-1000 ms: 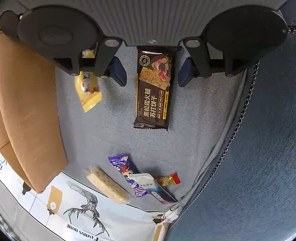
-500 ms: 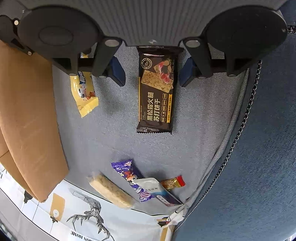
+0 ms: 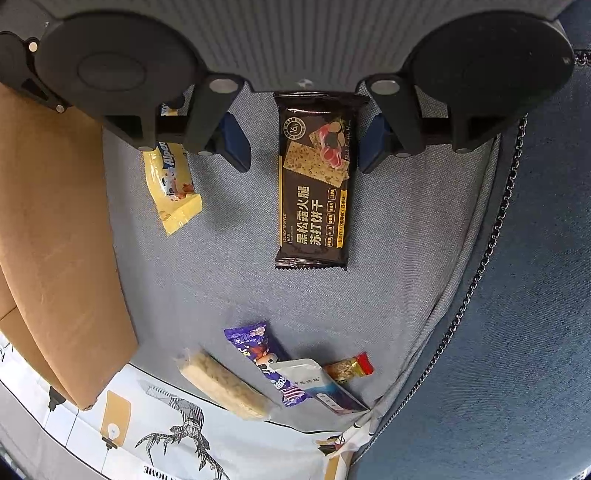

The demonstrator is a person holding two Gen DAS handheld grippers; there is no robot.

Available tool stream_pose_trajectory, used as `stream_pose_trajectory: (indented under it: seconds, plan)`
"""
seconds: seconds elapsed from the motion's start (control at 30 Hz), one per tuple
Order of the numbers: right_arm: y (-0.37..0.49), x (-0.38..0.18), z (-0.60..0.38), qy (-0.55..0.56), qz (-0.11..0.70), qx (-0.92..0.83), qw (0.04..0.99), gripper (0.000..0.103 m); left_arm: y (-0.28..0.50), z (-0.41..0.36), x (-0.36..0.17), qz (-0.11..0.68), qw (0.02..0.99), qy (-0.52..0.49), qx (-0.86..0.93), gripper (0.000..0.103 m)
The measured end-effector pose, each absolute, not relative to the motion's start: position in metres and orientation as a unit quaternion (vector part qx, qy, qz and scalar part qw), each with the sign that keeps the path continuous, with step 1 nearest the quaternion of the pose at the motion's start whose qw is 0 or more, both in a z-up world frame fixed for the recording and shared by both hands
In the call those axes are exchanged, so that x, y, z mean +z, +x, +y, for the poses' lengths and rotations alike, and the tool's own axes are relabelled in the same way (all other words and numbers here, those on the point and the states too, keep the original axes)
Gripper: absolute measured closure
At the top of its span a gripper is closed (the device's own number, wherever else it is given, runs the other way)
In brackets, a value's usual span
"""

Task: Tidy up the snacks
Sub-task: 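Lower the left tool over the dark biscuit bar, then close the left tool on the dark biscuit bar and lift it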

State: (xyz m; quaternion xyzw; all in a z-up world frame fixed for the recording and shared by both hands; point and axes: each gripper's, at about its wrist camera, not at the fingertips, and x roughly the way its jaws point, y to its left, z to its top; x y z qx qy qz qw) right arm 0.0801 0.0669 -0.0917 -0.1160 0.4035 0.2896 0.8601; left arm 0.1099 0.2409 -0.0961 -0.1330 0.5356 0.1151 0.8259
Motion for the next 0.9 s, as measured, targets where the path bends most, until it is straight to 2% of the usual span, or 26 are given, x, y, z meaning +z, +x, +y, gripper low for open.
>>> stream_pose_trajectory:
  seconds: [0.43, 0.53, 0.57, 0.6, 0.9]
  plan:
    - [0.081, -0.094, 0.067, -0.114, 0.404, 0.289, 0.86, 0.077, 0.11, 0.239, -0.098, 0.538, 0.825, -0.127, 0.117, 0.036]
    - [0.081, -0.093, 0.067, -0.113, 0.401, 0.288, 0.862, 0.077, 0.11, 0.239, -0.097, 0.537, 0.826, -0.125, 0.119, 0.05]
    - [0.08, -0.093, 0.067, -0.112, 0.4, 0.288, 0.863, 0.077, 0.11, 0.239, -0.096, 0.535, 0.827, -0.126, 0.118, 0.058]
    - [0.08, -0.092, 0.066, -0.111, 0.397, 0.288, 0.864, 0.077, 0.11, 0.239, -0.095, 0.534, 0.827, -0.129, 0.118, 0.061]
    - [0.07, -0.079, 0.059, -0.094, 0.352, 0.288, 0.886, 0.077, 0.103, 0.245, -0.076, 0.485, 0.852, -0.161, 0.115, 0.065]
